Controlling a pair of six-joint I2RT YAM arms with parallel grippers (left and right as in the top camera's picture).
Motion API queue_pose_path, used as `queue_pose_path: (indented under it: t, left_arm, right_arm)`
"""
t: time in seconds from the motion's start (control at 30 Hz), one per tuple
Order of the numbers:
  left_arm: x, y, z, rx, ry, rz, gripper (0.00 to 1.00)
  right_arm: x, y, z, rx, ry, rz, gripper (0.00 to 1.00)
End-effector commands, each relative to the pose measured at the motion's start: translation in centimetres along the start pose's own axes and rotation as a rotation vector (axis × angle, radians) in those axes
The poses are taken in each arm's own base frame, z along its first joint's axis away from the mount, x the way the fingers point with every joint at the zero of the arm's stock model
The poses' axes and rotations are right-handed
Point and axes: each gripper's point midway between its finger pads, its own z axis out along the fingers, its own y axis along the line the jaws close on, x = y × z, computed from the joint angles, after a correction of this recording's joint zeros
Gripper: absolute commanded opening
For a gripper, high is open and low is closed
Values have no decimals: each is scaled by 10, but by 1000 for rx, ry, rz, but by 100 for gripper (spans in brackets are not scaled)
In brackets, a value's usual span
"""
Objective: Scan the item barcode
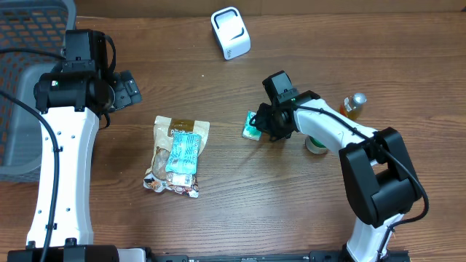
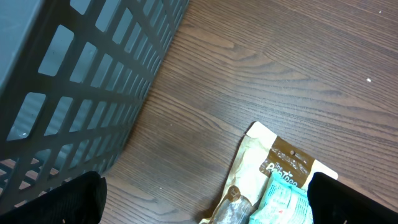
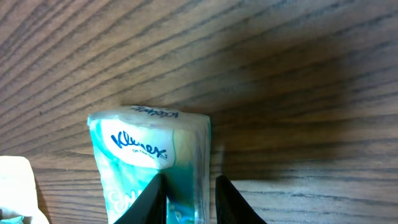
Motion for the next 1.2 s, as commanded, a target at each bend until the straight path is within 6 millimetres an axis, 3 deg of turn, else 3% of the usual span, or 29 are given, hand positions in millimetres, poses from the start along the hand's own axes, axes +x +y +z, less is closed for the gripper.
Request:
queue_pose_path:
  t: [0.0,0.27,0.5,0.73,0.9,1.03,1.17]
  left_arm:
    - [-5,2,-4,-7,-21,6,99]
    - [-5,2,-4,-7,-21,6,100]
    - [-5,2,-4,-7,-21,6,99]
    - [-5,2,-4,-7,-21,6,99]
    - [-5,2,-4,-7,-21,6,99]
    - [-5,2,-4,-7,-21,6,100]
    - [-5,2,-4,-7,-21,6,99]
  right_arm:
    - [7,-10,2,11,0,29,22]
    - [9,-12,2,18,7,30,22]
    - [10,-12,2,15,14,28,4]
    - [17,-3,-1,-50,66,-12,4]
    - [17,17,-26,-226,120,-98,4]
    - [24,45,-72,-506,184,-244,4]
    - [33,59,-109,-700,220,-332,4]
